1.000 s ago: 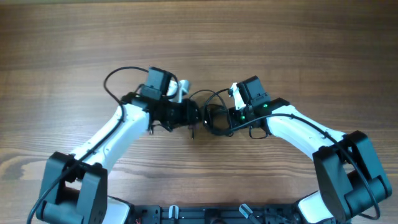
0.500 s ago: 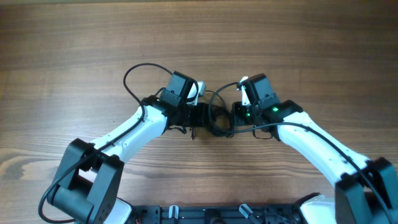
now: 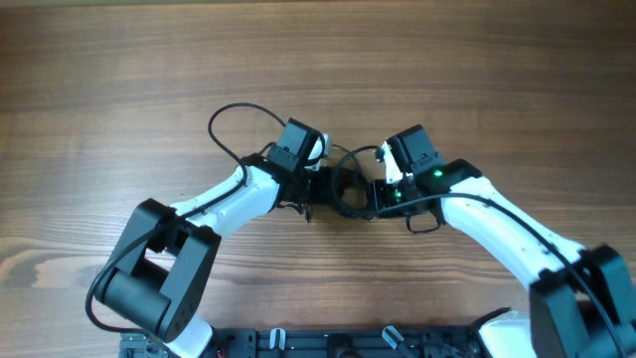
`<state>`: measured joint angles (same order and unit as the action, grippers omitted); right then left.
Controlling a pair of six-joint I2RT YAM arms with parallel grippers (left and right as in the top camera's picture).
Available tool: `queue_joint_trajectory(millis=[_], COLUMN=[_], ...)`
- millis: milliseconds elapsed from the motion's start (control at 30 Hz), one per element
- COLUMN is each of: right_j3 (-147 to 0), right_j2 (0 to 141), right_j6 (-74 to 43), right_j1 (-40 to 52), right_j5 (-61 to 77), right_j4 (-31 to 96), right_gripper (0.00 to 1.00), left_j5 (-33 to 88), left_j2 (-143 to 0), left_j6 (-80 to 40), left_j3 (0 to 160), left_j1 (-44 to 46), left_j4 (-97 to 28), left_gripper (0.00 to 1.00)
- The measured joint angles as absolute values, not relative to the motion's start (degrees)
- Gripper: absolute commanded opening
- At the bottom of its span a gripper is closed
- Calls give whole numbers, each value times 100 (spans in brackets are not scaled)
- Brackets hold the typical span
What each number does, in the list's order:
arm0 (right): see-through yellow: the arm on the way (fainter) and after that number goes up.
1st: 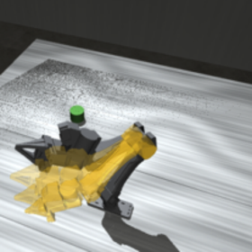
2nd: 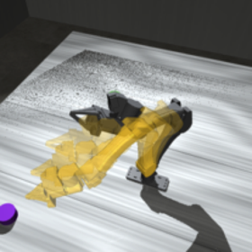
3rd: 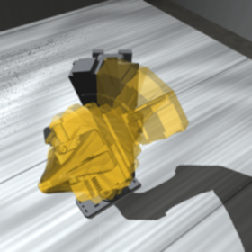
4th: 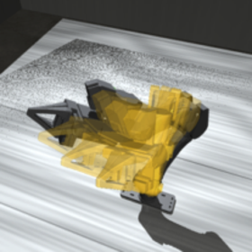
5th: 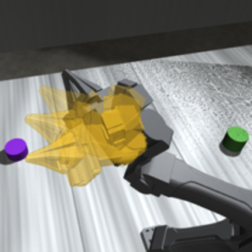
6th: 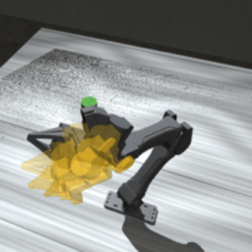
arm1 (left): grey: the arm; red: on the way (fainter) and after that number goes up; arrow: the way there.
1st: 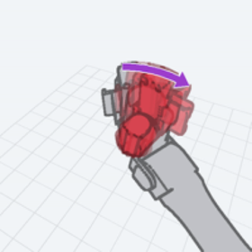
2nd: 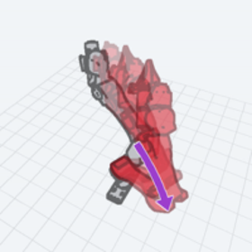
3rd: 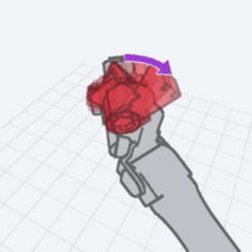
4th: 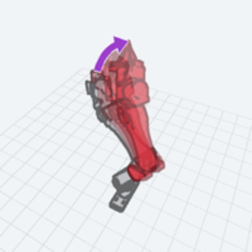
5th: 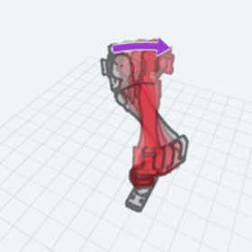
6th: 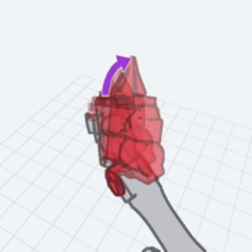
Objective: Untangle cables
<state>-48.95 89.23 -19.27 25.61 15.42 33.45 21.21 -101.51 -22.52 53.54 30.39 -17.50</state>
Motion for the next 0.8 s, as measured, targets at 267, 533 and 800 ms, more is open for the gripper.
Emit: queue_joint_trajectory(millis=[267,533,800], right_j3=[-4890,-4890,-4890], right_j2=[9616,9616,8892], right_j6=[-1765,-1964,-1199], right_j1=[2561,2591,2567], right_j5=[1778,1087,1863], right_j4=[3177,2982,2456], right_gripper=[4,4,4], left_j5=[2080,2204,3297], left_j2=[-10154,-10057,-8853], left_j6=[-2252,-2255,-2561], left_j3=[5354,5579,6292], left_j1=[3039,2823,1466], left_j4=[-1765,-2792,-2980], left_gripper=[49,57,13])
